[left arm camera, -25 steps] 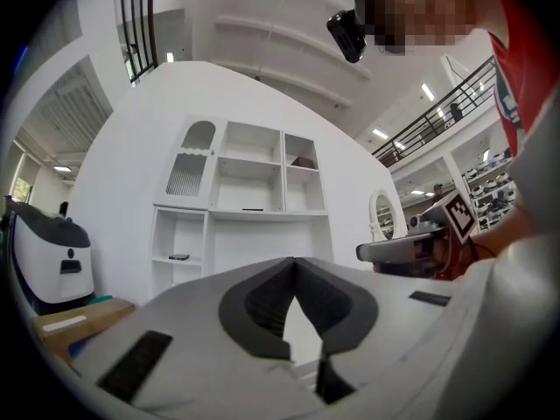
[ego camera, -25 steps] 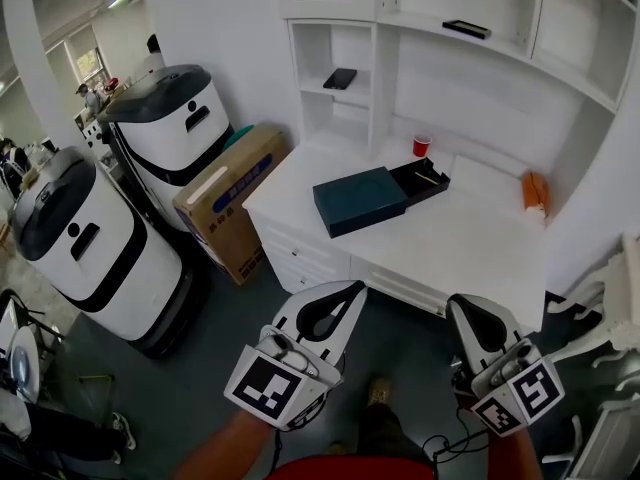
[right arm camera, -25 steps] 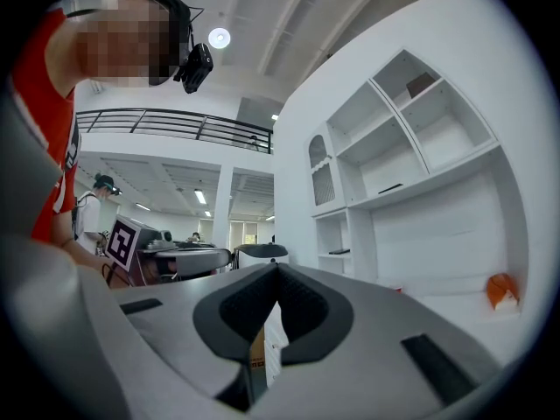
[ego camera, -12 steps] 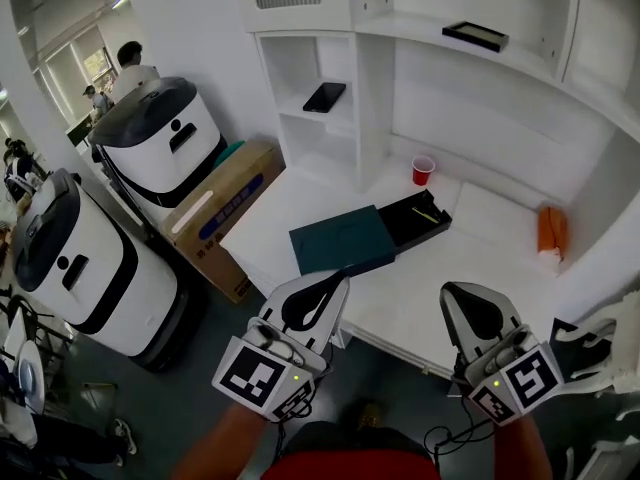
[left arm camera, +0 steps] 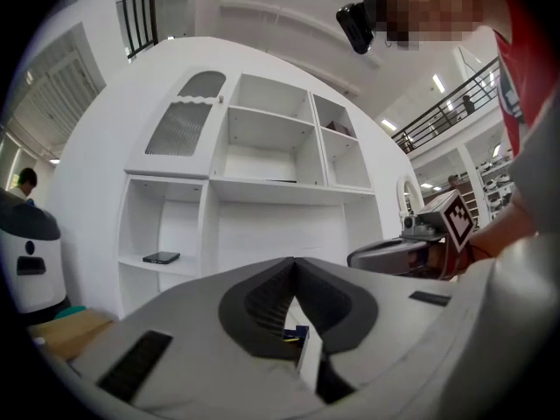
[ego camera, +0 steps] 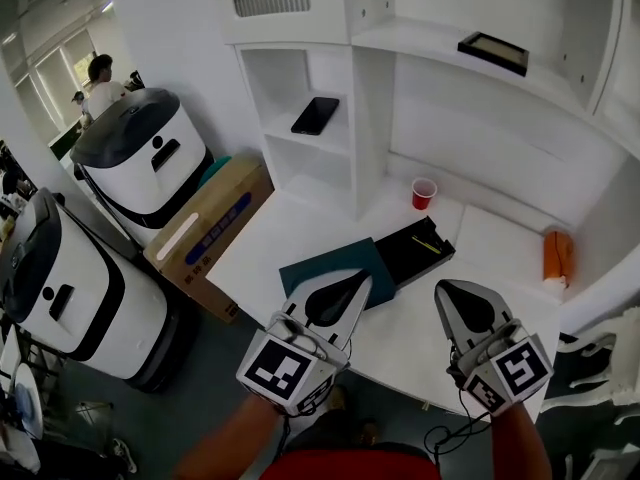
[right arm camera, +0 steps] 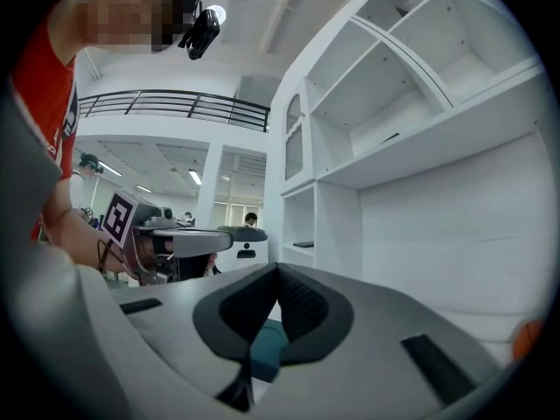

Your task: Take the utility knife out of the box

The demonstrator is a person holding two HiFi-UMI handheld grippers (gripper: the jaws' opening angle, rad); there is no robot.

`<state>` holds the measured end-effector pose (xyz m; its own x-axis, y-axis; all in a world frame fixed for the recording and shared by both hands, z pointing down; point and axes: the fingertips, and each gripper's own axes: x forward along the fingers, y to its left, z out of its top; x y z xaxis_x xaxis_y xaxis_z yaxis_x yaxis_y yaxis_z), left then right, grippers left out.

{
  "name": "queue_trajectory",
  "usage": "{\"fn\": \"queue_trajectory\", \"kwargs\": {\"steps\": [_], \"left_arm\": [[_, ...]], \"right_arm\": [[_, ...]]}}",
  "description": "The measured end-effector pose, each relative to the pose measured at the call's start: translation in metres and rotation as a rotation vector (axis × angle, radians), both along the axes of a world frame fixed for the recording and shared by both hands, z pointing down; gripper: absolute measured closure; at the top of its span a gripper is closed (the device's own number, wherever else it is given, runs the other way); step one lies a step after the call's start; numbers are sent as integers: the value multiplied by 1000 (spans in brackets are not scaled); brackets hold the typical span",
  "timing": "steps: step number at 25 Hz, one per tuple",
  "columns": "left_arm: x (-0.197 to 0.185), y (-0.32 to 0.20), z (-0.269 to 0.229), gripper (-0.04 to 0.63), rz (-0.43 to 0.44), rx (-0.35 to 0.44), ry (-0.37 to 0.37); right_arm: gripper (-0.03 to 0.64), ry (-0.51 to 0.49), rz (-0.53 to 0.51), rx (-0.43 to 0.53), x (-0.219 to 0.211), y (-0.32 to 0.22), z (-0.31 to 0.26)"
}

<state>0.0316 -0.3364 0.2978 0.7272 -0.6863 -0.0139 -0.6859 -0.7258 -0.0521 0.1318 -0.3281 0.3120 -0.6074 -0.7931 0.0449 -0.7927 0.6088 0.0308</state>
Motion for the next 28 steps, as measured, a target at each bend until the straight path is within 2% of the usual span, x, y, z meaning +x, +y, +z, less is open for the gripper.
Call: {"fn": "queue_trajectory", "kwargs": {"steps": [3,6,7,13,18,26,28], "left_arm": [[5,-26,13,558,53,-34,-21],[14,-50,26,558,117,-25,-29],[17,-58,29,558,134,-18,-32],[42,-96,49,558,202,-23,-56],[45,-122,64,558,190,-60,-55],[40,-149,75,558,151,-106,-35],[38,-153,78,558,145,-113,-34]], "right_arm": [[612,4,36,-27,0,-32,12],[607,26,63,-70,-1,-62,28],[588,42,70,-84,-1,-71,34],[586,178,60,-212,9,-120,87],[583,322,22,-287,21,-161,125],[487,640,-155,-576,29,-208,221],[454,687,-189,-641,29,-215,238]]}}
